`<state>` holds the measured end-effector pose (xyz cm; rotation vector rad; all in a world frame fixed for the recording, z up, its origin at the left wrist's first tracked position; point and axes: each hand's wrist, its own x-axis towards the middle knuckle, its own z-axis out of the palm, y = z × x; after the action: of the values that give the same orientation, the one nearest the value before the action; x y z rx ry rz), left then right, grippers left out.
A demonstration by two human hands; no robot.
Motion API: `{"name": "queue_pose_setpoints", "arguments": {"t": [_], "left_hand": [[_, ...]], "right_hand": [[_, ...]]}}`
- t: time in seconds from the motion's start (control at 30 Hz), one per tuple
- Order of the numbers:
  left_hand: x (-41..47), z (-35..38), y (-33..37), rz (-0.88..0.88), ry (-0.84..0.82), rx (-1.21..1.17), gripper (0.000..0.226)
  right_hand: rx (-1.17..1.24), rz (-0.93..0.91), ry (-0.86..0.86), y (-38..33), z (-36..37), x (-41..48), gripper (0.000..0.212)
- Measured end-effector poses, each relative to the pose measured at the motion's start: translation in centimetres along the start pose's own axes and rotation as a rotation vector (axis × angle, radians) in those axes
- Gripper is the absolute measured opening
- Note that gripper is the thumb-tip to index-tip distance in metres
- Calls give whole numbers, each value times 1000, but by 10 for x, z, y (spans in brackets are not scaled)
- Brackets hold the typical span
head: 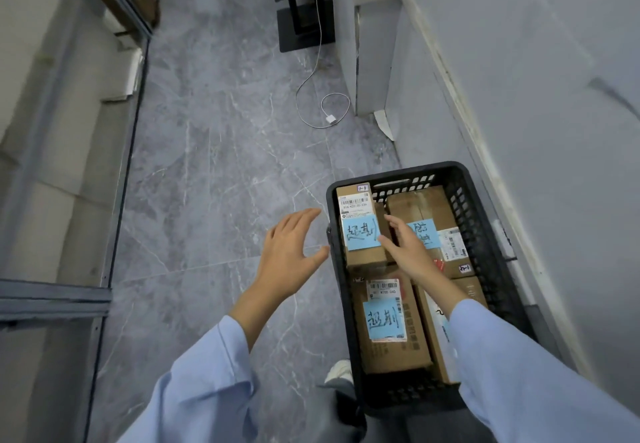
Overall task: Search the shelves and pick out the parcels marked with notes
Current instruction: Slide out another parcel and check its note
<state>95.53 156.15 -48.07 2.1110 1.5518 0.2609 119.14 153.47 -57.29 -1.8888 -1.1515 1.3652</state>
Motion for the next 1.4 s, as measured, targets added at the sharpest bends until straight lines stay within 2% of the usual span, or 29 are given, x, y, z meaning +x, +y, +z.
{"name": "queue_pose_setpoints", "arguments": {"t": [0.37,0.7,1.0,1.4], "left_hand": [[-31,-104,59,-148,125,33,63],[-105,-226,71,-339,329,85,71],[-228,-306,28,-578,525,151,71],[-490,-358,-67,-987,816,239,67]], "right_hand": [[-528,-221,-70,-136,-41,-43,56],[-791,-500,-179,-285,-2,-113,64],[-924,-785,-373,-382,105,-191,64],[-892,-1290,-687,-453,335,-360,66]]}}
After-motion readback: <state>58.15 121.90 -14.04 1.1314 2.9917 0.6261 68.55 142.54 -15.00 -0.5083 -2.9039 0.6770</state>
